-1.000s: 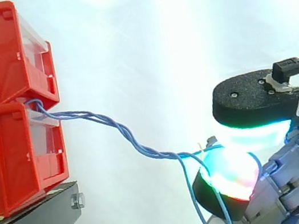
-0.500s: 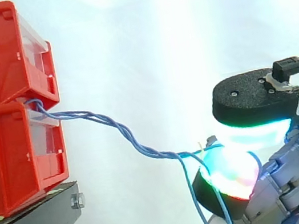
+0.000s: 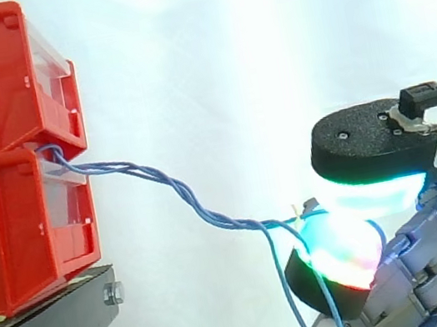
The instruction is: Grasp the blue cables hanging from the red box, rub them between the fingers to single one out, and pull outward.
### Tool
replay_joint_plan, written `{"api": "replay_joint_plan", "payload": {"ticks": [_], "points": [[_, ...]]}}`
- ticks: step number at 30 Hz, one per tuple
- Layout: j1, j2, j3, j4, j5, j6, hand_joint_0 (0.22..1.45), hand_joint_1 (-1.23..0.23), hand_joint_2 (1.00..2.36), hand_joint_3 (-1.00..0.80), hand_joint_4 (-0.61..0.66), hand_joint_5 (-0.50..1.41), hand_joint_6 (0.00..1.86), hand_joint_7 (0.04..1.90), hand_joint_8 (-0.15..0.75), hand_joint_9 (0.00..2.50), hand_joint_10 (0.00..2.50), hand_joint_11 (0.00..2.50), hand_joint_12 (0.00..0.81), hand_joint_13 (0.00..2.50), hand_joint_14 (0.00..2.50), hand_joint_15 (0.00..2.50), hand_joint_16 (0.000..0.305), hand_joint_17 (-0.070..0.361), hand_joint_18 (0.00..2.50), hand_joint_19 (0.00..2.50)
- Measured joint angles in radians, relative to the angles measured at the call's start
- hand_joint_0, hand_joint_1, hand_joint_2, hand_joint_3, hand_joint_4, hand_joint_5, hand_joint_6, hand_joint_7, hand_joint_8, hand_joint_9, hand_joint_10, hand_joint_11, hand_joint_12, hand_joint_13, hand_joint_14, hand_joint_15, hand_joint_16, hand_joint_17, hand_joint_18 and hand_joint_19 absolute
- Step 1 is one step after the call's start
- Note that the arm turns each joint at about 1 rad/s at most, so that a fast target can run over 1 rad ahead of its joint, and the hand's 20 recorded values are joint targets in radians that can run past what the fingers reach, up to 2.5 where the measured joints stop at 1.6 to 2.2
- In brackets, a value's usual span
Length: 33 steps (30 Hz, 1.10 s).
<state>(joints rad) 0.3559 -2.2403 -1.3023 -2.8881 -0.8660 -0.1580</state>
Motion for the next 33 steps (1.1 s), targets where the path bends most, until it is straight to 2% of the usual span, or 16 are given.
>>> {"api": "replay_joint_plan", "payload": {"ticks": [10,33], "points": [[0.000,0.000,0.000,0.000,0.000,0.000,0.63,-0.88,1.00,0.04,0.00,-0.07,0.86,1.20,0.235,1.07,0.01,0.45,0.319,0.88,0.02,0.49,0.040,0.090,0.72,0.43],[0.000,0.000,0.000,0.000,-0.001,0.000,0.61,-0.86,1.00,0.03,0.00,-0.07,0.87,1.16,0.256,1.14,0.01,0.50,0.343,0.94,0.02,0.55,0.048,0.108,0.84,0.47]]}}
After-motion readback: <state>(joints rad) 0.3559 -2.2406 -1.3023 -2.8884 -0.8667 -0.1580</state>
